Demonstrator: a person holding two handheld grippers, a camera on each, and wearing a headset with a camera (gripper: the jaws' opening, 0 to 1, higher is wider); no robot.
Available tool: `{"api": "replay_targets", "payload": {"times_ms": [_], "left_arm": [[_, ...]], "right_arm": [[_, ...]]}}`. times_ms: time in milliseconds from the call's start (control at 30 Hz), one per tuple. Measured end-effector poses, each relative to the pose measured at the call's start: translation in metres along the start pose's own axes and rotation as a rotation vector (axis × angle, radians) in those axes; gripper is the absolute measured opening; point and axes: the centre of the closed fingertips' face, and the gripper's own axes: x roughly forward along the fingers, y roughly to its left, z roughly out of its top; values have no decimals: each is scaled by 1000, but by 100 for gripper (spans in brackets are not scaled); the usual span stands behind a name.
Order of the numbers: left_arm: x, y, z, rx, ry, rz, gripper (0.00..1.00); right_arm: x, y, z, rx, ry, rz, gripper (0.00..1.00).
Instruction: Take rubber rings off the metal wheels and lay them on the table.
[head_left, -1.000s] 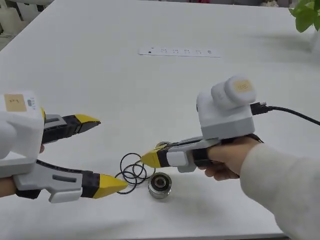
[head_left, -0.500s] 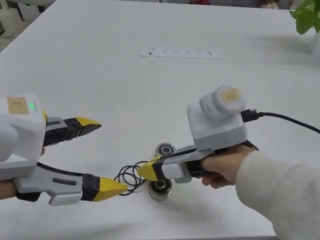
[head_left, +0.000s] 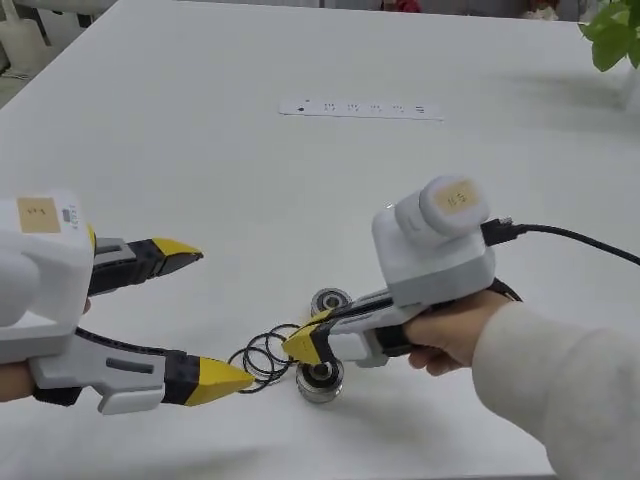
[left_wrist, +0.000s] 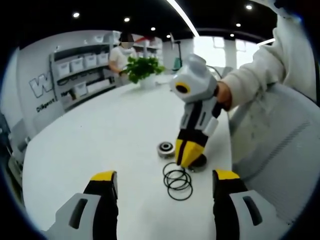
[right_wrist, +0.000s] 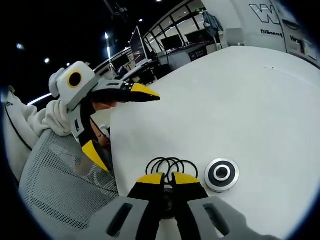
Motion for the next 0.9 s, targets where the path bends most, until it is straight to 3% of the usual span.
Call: {"api": "replay_targets", "payload": {"times_ms": [533, 900], "left_arm": [[-1, 1, 1, -7, -5, 4, 80], [-4, 2, 3, -27, -18, 8, 84]], "right_arm": [[-22, -14, 24, -27, -76, -66, 7], [-40, -11, 47, -108, -146, -79, 23]]}}
